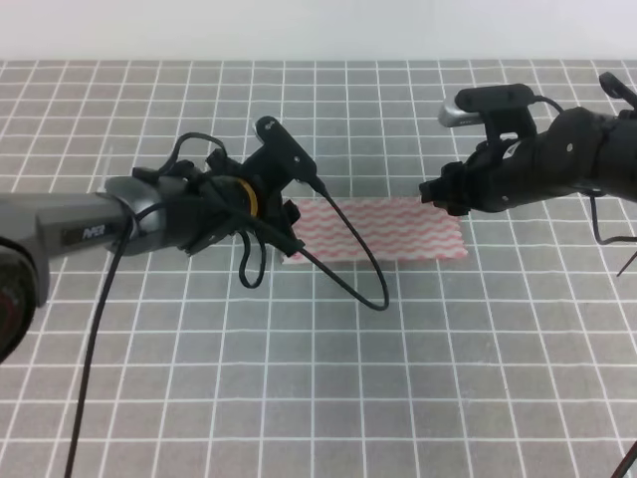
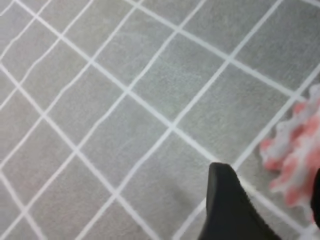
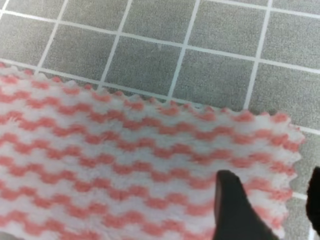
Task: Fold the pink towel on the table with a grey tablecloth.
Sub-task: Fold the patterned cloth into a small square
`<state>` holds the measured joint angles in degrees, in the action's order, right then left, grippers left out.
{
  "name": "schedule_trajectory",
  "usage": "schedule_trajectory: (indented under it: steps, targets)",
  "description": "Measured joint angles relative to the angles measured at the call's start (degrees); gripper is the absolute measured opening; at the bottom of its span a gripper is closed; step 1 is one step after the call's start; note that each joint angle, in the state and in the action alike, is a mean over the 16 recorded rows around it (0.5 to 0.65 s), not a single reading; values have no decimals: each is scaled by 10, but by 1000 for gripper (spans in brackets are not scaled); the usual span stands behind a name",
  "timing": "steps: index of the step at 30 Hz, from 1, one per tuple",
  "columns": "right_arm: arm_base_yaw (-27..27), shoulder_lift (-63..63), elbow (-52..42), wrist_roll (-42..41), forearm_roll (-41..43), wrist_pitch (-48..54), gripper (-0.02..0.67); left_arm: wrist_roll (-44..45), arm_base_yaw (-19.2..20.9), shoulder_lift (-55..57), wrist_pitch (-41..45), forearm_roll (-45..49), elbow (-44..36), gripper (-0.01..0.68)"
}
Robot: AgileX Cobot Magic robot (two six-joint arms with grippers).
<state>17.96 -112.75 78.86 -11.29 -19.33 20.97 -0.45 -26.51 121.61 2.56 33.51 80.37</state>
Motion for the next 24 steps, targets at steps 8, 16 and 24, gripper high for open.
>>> schedule_trajectory:
  steps: [8,16,24]
  targets:
    - [-21,1,1,15,-11,41,278,-12,5,-20,93,-63,51,218]
    - [-37,1,2,23,-28,91,275,115,4,-37,197,-271,96,56]
    - [-37,0,2,2,-49,110,275,315,3,-23,253,-483,103,3]
